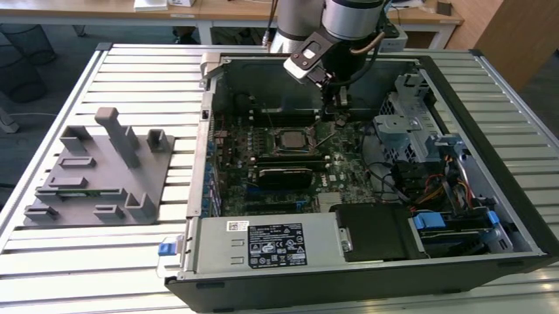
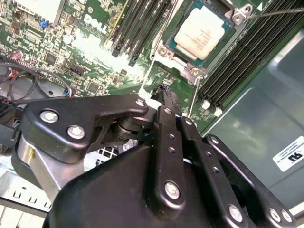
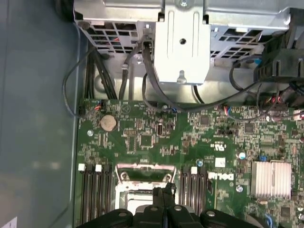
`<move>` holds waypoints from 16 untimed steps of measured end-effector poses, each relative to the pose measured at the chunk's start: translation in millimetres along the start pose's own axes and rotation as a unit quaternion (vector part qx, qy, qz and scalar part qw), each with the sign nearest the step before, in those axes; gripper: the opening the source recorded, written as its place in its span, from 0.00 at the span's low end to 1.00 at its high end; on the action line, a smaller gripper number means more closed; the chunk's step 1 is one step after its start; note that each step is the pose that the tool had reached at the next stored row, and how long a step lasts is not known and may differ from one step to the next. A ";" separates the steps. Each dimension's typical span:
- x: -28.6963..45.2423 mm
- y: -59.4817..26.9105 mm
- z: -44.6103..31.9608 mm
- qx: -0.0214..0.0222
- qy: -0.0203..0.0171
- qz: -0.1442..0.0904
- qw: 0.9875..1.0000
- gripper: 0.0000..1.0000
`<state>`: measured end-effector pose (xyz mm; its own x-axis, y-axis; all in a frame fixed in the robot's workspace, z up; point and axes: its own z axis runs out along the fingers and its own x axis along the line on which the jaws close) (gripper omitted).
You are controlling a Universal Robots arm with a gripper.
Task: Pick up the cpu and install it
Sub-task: 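Close the cpu cover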
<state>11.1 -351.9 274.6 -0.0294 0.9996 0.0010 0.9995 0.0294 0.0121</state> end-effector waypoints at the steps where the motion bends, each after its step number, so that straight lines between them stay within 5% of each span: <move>1: 0.0 0.4 0.2 0.000 0.000 0.000 1.000 0.11; 7: 1.8 12.8 2.5 0.000 0.000 0.000 1.000 0.11; 16: 17.9 32.5 9.6 0.000 -0.002 0.000 1.000 0.11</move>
<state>43.2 -333.1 265.4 -0.0293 0.9996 -0.0023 0.9995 0.0293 0.0120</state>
